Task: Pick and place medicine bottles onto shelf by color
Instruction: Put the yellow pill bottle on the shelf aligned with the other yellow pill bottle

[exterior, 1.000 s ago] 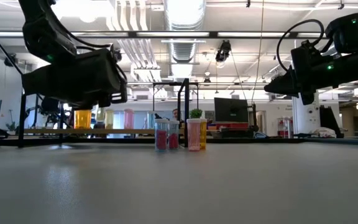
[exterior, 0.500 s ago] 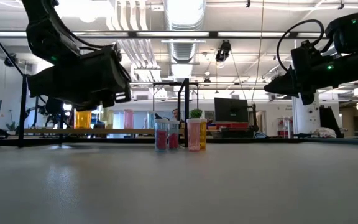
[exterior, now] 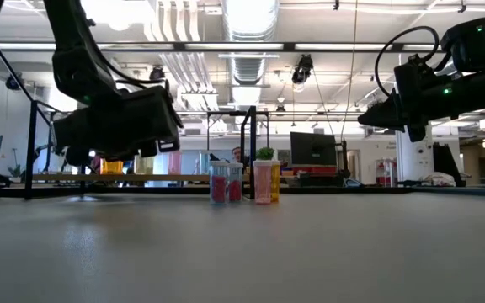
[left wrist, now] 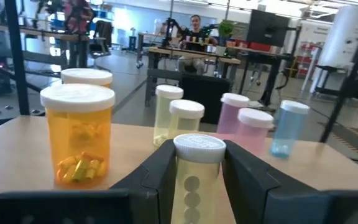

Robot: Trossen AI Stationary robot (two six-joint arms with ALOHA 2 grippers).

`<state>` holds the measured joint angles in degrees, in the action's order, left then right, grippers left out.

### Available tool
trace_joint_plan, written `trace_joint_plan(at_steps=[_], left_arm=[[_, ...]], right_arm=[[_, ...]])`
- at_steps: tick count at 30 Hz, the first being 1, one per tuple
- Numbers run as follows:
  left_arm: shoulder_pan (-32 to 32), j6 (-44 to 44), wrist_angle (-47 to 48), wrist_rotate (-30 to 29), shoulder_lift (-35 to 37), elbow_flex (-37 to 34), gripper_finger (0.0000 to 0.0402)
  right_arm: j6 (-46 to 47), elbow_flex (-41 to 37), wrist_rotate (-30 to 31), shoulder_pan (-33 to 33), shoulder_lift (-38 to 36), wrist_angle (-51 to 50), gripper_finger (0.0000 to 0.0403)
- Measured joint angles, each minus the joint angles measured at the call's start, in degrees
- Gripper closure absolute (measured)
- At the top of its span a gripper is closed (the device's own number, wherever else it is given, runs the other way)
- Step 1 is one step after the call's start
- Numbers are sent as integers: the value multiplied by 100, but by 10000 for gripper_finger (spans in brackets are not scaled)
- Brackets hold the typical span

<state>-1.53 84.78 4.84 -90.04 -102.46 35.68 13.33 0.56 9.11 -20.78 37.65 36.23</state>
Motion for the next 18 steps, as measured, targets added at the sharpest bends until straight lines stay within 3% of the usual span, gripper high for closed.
trace_joint_plan(at_steps=[18], left_arm=[[-169, 8, -142, -6, -14, 4, 299]], right_arm=[[1, -1, 2, 0, 0, 0, 394]])
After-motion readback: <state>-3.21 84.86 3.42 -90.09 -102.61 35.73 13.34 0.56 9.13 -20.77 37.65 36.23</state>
